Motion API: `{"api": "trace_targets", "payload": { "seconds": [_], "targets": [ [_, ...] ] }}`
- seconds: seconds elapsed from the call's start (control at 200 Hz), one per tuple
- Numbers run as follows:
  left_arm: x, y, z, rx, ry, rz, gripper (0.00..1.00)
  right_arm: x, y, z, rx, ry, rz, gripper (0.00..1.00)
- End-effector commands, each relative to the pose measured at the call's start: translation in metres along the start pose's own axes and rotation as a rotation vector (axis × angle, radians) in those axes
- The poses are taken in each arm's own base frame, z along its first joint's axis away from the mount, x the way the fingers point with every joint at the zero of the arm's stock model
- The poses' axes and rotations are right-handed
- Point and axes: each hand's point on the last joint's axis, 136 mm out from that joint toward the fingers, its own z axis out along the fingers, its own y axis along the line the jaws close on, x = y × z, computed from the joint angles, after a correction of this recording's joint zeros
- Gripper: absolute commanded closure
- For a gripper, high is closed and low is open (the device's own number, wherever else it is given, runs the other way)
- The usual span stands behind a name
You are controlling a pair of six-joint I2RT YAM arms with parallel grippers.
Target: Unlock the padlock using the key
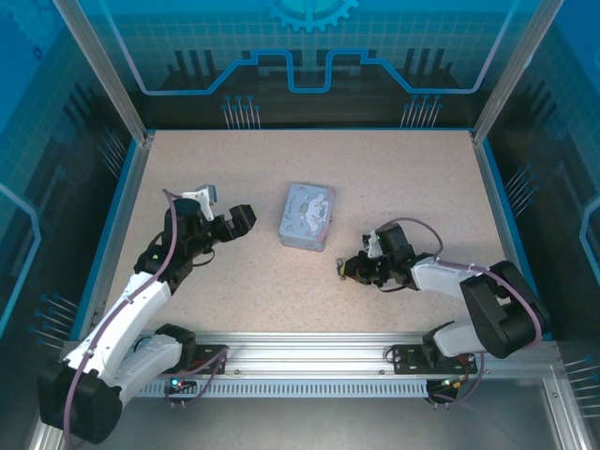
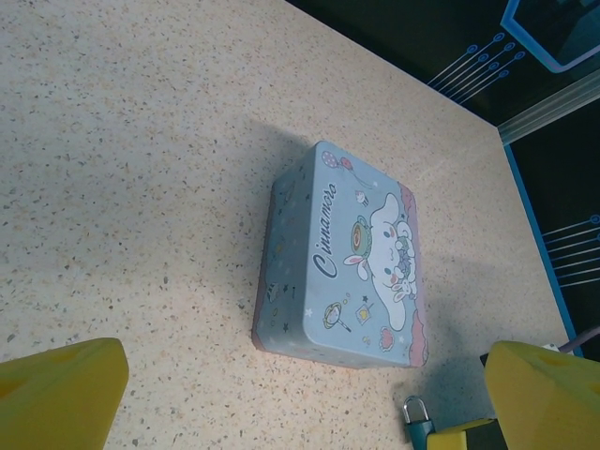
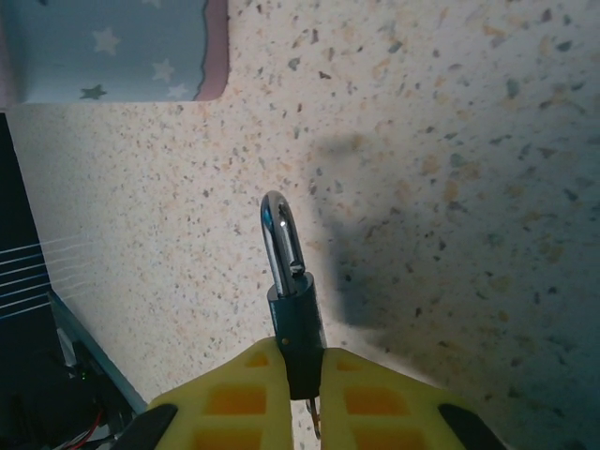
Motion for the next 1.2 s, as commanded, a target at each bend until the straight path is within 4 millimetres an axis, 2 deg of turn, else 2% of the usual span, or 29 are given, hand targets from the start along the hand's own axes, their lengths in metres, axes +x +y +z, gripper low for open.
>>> {"api": "trace_targets", "payload": {
  "seconds": [0.0, 0.15, 0.295, 0.5, 0.625, 0.795, 0.945, 1.016, 1.146, 1.161, 1.191],
  "targets": [
    [0.003, 0.010, 0.000, -0.033, -0.001, 0.002, 0.01, 0.003, -0.004, 0.006, 0.010, 0.009, 0.000, 0.89],
    [0.003, 0.012, 0.001, -0.038, -0.001, 0.000, 0.01, 0.006, -0.014, 0.007, 0.055, 0.007, 0.007, 0.85],
    [0.001, 0.013, 0.000, -0.044, -0.006, 0.001, 0.01, 0.006, -0.018, 0.005, 0.076, 0.003, 0.003, 0.74],
    [-0.003, 0.018, -0.002, -0.080, -0.008, -0.015, 0.01, 0.001, -0.014, -0.005, 0.118, -0.016, -0.046, 0.72],
    [-0.009, 0.021, -0.006, -0.097, -0.021, -0.020, 0.01, -0.007, -0.011, -0.021, 0.167, -0.067, -0.094, 0.65],
    [-0.019, 0.025, -0.013, -0.123, -0.061, -0.033, 0.01, -0.017, 0.003, -0.046, 0.207, -0.114, -0.189, 0.61],
    [-0.031, 0.032, -0.025, -0.176, -0.130, -0.019, 0.01, -0.038, 0.017, -0.077, 0.276, -0.184, -0.285, 0.56],
    [-0.037, 0.039, -0.033, -0.222, -0.174, -0.002, 0.01, -0.051, 0.023, -0.093, 0.311, -0.231, -0.330, 0.49],
    [-0.049, 0.055, -0.050, -0.324, -0.250, 0.041, 0.01, -0.078, 0.030, -0.125, 0.388, -0.321, -0.391, 0.25],
    [-0.051, 0.057, -0.052, -0.338, -0.260, 0.044, 0.01, -0.081, 0.031, -0.129, 0.396, -0.331, -0.396, 0.21],
    [-0.054, 0.060, -0.057, -0.363, -0.276, 0.054, 0.01, -0.087, 0.031, -0.136, 0.413, -0.351, -0.403, 0.03]
  ]
}}
